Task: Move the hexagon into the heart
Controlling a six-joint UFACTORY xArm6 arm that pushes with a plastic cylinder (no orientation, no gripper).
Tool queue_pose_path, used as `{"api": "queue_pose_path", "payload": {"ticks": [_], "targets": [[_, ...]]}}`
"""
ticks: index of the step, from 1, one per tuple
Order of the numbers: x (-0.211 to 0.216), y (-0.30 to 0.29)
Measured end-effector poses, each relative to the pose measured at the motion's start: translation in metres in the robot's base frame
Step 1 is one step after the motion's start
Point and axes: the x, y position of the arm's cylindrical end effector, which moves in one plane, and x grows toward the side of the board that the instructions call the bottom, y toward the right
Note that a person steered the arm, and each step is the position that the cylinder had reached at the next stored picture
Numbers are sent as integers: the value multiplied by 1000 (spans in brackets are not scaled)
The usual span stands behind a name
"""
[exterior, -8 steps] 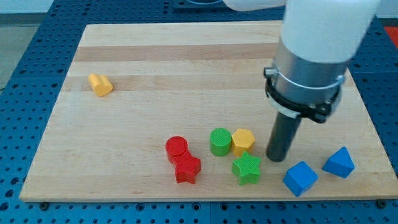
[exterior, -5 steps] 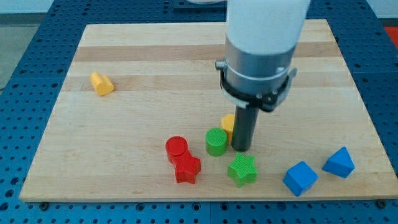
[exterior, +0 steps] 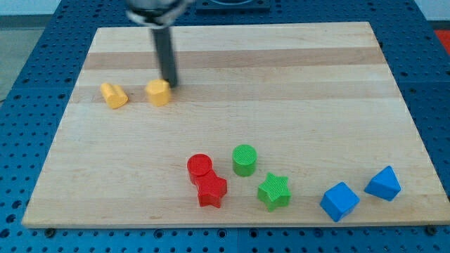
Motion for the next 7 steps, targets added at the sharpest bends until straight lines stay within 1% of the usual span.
{"api": "queue_pose_path", "payload": {"ticks": [1,2,3,4,7], "targets": [[-1,13],[10,91],[28,39],[34,18],[31,24]]}}
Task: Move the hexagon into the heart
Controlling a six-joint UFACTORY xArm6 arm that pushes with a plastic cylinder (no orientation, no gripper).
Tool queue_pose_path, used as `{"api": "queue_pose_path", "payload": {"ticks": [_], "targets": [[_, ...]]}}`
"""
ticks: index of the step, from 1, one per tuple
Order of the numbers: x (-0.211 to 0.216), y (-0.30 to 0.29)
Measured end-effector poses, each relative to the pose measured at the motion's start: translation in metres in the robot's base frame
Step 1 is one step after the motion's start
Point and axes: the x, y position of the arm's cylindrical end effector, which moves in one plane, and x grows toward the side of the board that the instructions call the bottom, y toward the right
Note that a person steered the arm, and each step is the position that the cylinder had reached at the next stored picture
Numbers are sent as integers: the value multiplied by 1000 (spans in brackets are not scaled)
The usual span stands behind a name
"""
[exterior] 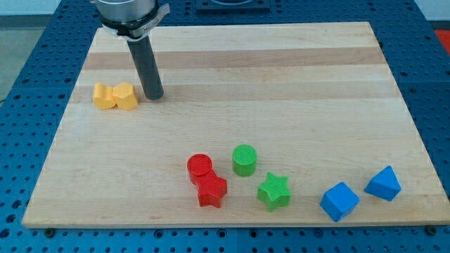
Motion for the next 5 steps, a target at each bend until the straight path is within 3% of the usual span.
{"api": "queue_pose_path", "payload": {"ticks": [3,5], "targets": [[0,16],[3,128]]}}
